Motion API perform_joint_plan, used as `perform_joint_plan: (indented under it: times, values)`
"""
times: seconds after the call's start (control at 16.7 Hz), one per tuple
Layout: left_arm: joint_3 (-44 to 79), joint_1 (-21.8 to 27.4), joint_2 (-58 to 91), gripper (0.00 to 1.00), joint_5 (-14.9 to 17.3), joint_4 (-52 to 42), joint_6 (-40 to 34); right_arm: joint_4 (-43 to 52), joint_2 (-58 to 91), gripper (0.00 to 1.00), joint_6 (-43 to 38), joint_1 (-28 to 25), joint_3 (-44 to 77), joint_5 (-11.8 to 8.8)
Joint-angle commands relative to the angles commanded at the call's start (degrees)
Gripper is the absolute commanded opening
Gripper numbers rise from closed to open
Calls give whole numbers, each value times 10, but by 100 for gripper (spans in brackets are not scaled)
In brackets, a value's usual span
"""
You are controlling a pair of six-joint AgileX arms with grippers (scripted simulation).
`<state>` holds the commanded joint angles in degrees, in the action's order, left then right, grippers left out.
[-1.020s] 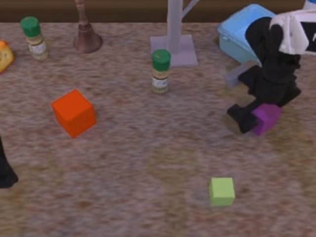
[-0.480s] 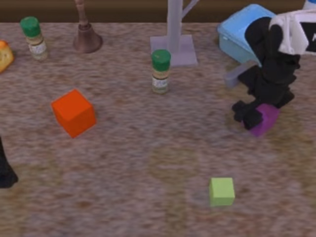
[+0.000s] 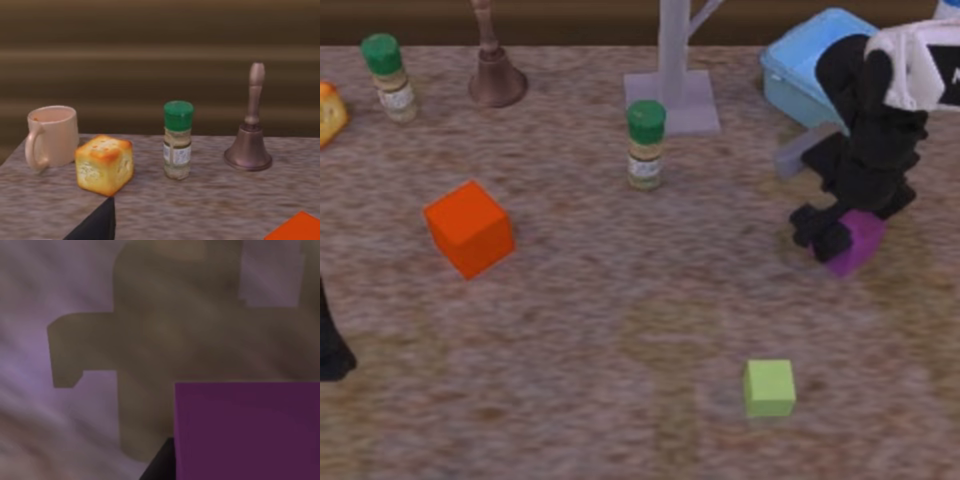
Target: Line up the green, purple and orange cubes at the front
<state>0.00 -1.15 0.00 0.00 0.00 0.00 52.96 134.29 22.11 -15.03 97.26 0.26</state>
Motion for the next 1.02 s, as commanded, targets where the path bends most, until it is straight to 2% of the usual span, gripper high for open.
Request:
perform_joint_plan:
  times: [0.24,0.6,1.02]
  values:
    - [0,0,0,100,0,0,0,15,-15,0,-2,0,11,-4]
    - [0,0,0,100,0,0,0,130,-52,0,-2,-4,84,-4]
    - [0,0,0,100,0,0,0,137,-56,0,-10,-5,88,-4]
